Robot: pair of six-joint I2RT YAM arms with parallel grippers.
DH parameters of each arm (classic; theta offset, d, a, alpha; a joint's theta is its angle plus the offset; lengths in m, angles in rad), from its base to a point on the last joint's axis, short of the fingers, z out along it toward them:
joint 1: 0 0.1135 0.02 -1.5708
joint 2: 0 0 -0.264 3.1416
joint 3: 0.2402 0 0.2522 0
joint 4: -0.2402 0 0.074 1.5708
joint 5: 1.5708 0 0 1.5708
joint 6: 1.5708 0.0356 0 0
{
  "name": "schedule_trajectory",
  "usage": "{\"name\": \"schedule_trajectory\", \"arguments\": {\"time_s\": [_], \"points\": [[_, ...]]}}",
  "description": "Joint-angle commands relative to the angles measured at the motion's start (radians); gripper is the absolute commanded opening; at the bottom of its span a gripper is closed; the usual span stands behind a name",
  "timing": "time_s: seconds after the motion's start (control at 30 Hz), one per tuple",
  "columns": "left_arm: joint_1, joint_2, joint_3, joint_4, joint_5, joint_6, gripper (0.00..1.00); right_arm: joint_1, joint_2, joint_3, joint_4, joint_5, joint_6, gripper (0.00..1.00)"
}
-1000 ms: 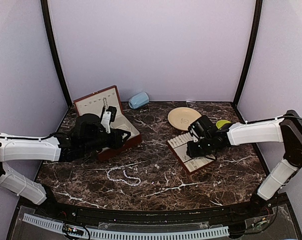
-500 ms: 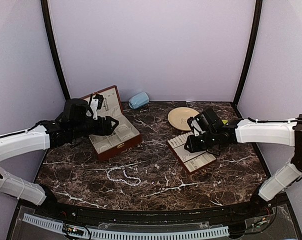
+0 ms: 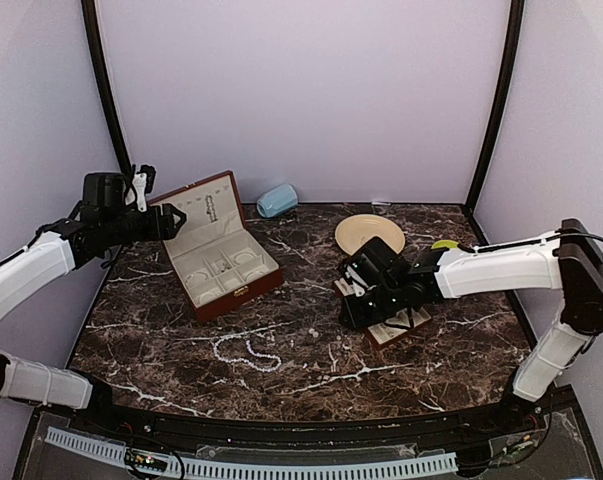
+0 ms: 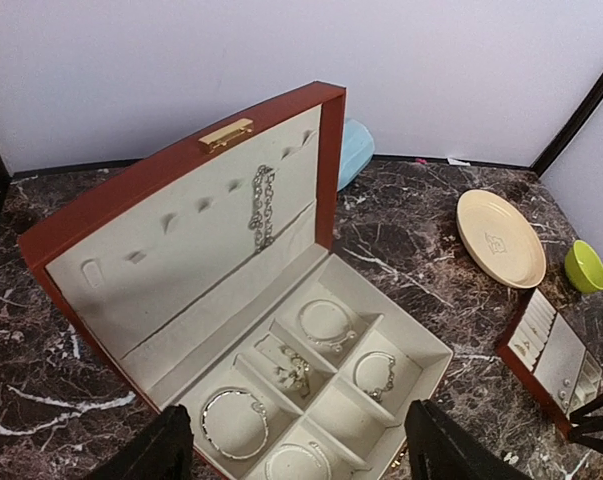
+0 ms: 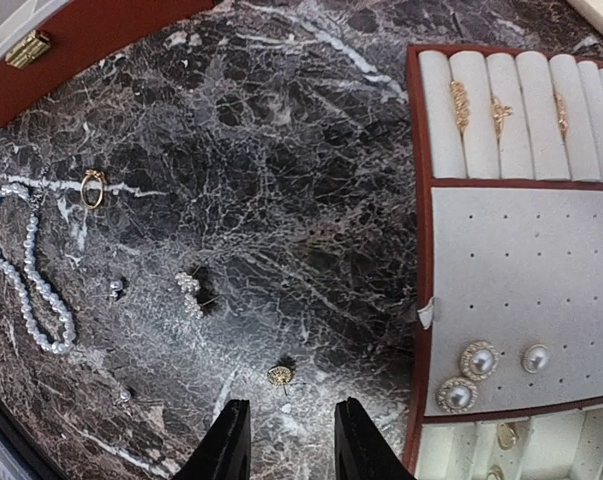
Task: Organize the mixed jewelry
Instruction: Adjust the earring on the earring holder, then pick up the earring from the center of the board.
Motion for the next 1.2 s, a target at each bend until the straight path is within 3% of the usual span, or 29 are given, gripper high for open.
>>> {"name": "schedule_trajectory", "arguments": {"time_s": [0.0, 0.4, 1.17], "points": [[0.003, -0.069, -0.046, -0.014, -0.085, 0.074, 0.76, 0.025, 0.057, 0.038, 0.005, 0.022, 0.062, 0.3], [0.004, -0.127, -0.072, -0.001, -0.089, 0.101, 0.76, 0.045, 0.149, 0.085, -0.028, 0.055, 0.107, 0.27], [0.004, -0.122, -0.08, 0.008, -0.061, 0.077, 0.76, 0.061, 0.181, 0.071, -0.019, 0.04, 0.114, 0.17]]}}
